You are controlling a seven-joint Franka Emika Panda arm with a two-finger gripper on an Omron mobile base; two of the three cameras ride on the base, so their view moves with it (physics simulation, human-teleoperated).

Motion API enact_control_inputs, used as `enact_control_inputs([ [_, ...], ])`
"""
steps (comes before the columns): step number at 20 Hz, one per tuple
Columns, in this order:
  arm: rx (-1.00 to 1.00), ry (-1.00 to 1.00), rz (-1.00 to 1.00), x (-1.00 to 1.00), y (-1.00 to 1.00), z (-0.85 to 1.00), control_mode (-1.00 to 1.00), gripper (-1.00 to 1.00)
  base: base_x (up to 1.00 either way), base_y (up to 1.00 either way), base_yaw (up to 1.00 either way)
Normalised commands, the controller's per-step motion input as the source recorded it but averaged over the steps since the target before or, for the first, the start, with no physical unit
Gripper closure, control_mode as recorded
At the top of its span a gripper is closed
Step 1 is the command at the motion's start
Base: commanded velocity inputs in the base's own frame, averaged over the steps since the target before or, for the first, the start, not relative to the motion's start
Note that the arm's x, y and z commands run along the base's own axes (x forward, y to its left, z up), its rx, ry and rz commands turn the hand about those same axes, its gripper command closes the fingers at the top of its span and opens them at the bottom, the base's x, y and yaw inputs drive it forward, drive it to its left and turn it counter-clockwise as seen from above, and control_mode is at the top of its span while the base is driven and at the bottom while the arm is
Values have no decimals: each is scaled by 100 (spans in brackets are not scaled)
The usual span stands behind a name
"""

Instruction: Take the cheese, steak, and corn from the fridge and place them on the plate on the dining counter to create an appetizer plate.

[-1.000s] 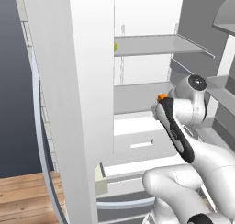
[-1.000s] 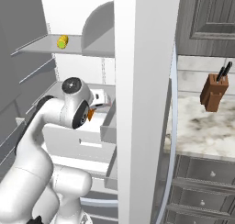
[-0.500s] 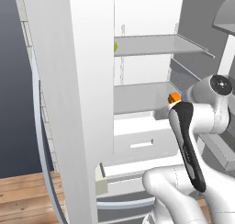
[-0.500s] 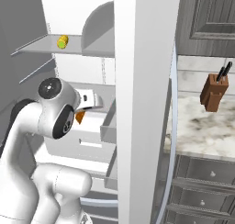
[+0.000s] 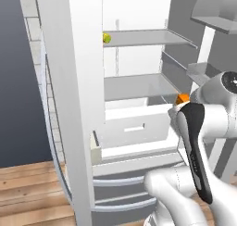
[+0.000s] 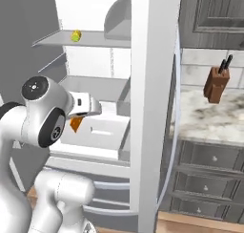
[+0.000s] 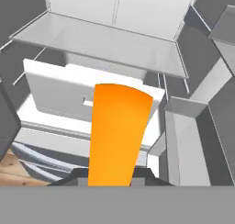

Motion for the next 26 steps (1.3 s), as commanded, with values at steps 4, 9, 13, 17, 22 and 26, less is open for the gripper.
enact_control_inputs([
  [4, 0, 0, 0, 0, 0, 0, 100, 100, -100, 0, 0],
  [9, 0, 0, 0, 0, 0, 0, 100, 100, -98, -6, -28],
  [13, 0, 0, 0, 0, 0, 0, 100, 100, -83, 0, -61],
  [17, 0, 0, 0, 0, 0, 0, 100, 100, -61, 0, -73],
  [22, 0, 0, 0, 0, 0, 0, 100, 100, -23, -6, -76],
  [26, 0, 0, 0, 0, 0, 0, 100, 100, -1, -26, -75],
])
